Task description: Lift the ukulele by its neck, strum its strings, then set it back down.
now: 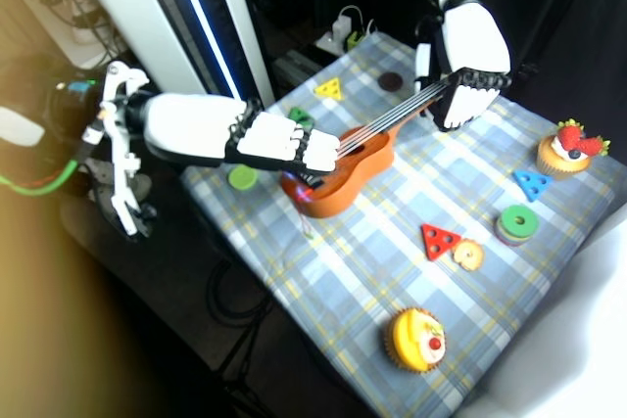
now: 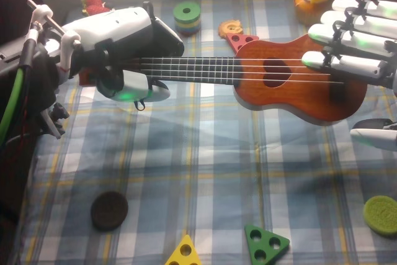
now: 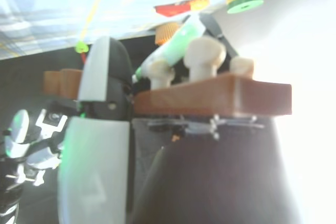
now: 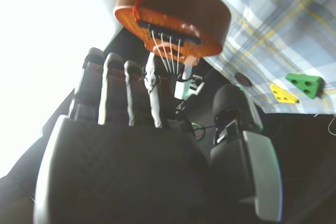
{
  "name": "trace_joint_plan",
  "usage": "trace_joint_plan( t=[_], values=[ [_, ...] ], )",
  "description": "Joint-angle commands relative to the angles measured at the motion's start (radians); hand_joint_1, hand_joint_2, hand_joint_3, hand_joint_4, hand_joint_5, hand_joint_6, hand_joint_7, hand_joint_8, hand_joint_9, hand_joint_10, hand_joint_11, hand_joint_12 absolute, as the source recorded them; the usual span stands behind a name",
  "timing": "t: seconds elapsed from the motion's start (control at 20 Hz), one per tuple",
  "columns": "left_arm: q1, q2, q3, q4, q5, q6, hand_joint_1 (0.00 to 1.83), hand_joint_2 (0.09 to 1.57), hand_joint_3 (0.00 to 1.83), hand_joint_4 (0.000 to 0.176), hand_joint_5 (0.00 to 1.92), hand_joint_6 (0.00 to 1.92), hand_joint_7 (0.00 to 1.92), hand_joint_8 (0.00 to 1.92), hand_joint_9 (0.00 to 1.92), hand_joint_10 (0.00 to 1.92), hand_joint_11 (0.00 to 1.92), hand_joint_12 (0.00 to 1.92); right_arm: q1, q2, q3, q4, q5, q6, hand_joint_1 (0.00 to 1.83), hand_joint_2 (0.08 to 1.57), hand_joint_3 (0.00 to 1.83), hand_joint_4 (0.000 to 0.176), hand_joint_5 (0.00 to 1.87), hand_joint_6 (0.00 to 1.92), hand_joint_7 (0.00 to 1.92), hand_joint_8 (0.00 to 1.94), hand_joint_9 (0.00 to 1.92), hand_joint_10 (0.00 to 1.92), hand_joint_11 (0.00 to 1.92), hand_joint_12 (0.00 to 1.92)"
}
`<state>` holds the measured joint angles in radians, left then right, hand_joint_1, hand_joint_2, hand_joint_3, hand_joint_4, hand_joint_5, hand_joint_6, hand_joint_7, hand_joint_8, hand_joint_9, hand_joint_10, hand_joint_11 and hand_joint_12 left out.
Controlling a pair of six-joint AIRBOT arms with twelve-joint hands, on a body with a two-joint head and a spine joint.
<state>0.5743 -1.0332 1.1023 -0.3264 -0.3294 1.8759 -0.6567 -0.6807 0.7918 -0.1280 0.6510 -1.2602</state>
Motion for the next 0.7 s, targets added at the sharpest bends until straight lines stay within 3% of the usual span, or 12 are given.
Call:
trace_joint_plan(
  t=[0.0,0.05,0.1,0.15,0.3,0.45,0.5,0.65],
  values=[
    [-0.014,-0.009,0.000,0.000,-0.119,-0.019,1.36,1.18,0.01,0.000,0.99,1.92,1.17,1.92,1.40,1.92,1.51,1.92,0.022,-0.005,0.004,0.002,0.098,-0.015,0.20,1.33,0.00,0.000,0.22,0.04,0.00,0.00,0.00,0.00,0.00,0.00],
    [-0.013,-0.008,0.000,0.000,-0.121,-0.019,1.36,1.19,0.01,0.000,0.97,1.92,1.15,1.92,1.38,1.92,1.49,1.92,0.029,-0.010,0.005,-0.002,0.090,-0.020,0.20,1.33,0.00,0.000,0.21,0.03,0.00,0.00,0.00,0.00,0.00,0.00],
    [-0.012,-0.008,-0.001,0.000,-0.123,-0.020,1.33,1.20,0.01,0.000,0.91,1.92,1.10,1.92,1.32,1.92,1.42,1.92,0.036,-0.016,0.007,-0.008,0.081,-0.024,0.17,1.33,0.00,0.055,0.15,0.01,0.00,0.00,0.00,0.00,0.00,0.00],
    [-0.011,-0.009,-0.001,0.000,-0.124,-0.021,1.35,1.18,0.00,0.000,0.91,1.92,1.10,1.92,1.32,1.92,1.43,1.92,0.050,-0.028,0.010,-0.016,0.065,-0.037,0.20,1.33,0.00,0.069,0.15,0.01,0.00,0.00,0.00,0.00,0.00,0.00],
    [-0.011,-0.014,-0.001,0.002,-0.125,-0.021,1.34,1.20,0.01,0.000,0.91,1.92,1.10,1.92,1.30,1.92,1.40,1.92,0.065,-0.040,0.014,-0.028,0.045,-0.044,0.22,1.33,0.00,0.058,0.16,0.01,0.00,0.00,0.00,0.00,0.00,0.00],
    [-0.011,-0.015,-0.003,0.010,-0.128,-0.028,1.31,1.21,0.01,0.000,0.92,1.92,1.12,1.92,1.27,1.92,1.36,1.92,0.074,-0.052,0.019,-0.039,0.020,-0.044,0.23,1.32,0.00,0.066,0.17,0.01,0.00,0.00,0.00,0.00,0.00,0.00],
    [-0.010,-0.015,-0.003,0.010,-0.130,-0.029,1.33,1.20,0.00,0.000,0.91,1.92,1.12,1.92,1.28,1.92,1.38,1.92,0.074,-0.053,0.019,-0.043,0.014,-0.044,0.21,1.32,0.00,0.084,0.15,0.01,0.00,0.00,0.00,0.00,0.00,0.00],
    [-0.006,-0.014,-0.003,0.010,-0.135,-0.032,1.37,1.18,0.00,0.000,0.95,1.92,1.16,1.92,1.33,1.92,1.42,1.92,0.075,-0.052,0.018,-0.077,0.008,0.004,0.16,1.32,0.00,0.031,0.31,0.06,0.00,0.00,0.00,0.00,0.00,0.00]
  ],
)
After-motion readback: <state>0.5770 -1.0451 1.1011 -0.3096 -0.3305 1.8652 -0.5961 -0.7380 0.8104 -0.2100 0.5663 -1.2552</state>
